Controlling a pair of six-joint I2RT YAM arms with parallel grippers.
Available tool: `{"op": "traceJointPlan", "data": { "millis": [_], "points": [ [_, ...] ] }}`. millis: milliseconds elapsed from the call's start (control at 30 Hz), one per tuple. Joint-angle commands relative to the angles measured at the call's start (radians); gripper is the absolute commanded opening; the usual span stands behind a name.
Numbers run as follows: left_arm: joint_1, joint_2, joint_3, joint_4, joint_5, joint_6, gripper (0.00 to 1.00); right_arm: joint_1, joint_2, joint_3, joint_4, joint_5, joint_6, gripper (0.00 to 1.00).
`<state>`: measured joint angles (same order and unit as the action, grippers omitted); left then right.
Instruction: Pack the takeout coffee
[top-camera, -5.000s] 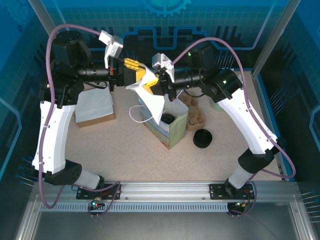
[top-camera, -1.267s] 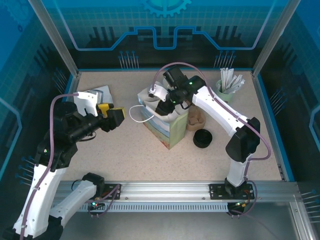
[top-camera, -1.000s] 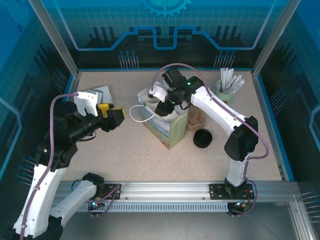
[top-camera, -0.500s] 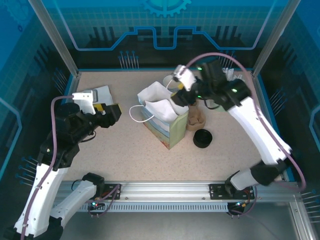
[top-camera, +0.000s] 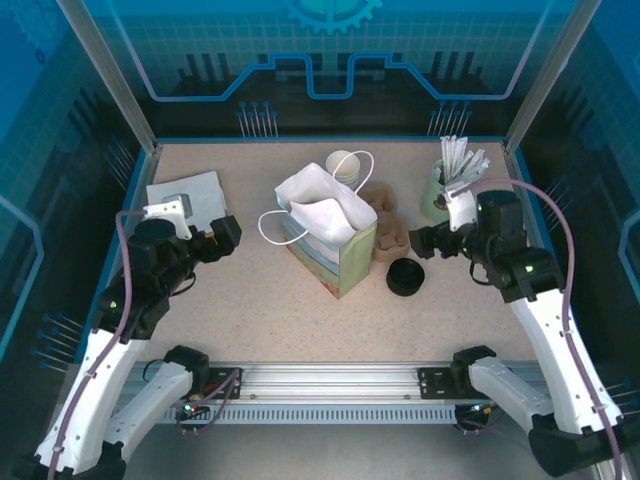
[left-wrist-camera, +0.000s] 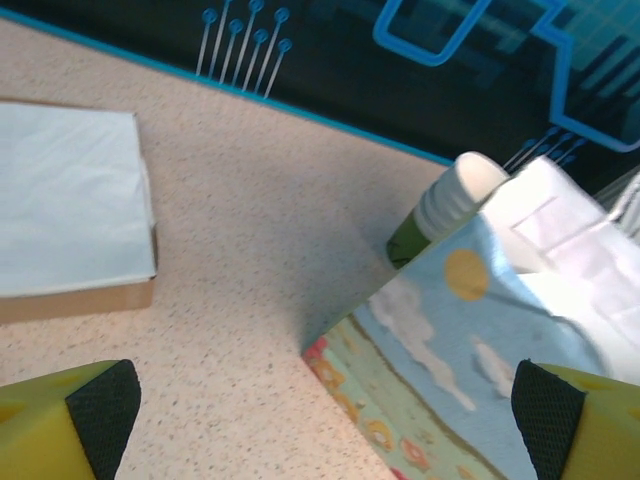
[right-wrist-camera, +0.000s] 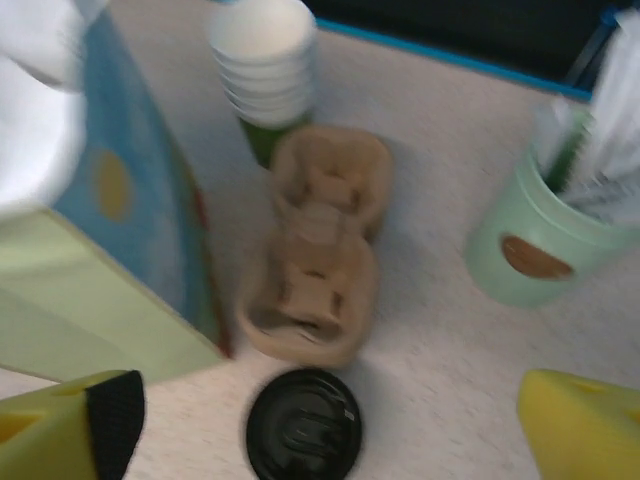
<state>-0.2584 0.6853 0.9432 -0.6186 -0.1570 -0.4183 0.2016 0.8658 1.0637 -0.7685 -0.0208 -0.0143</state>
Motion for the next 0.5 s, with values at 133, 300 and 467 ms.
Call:
{"op": "traceJointPlan", "data": {
  "millis": [133, 300, 467],
  "points": [
    [-0.002, 0.029, -0.148, 0.135, -0.189, 0.031, 0.99, -0.189, -0.071, -0.308, 0.29, 0.108, 0.105, 1.0],
    [0.002, 0.042, -0.3, 0.321, -0.254, 0.131, 0.99, -0.26, 0.031, -0.46, 0.512, 0.108, 0.176, 1.0],
    [0.019, 0.104, -0.409, 0.448, -0.243, 0.218, 0.99, -0.257, 0.141, -0.586, 0.814, 0.143, 0.204, 1.0]
  ]
}}
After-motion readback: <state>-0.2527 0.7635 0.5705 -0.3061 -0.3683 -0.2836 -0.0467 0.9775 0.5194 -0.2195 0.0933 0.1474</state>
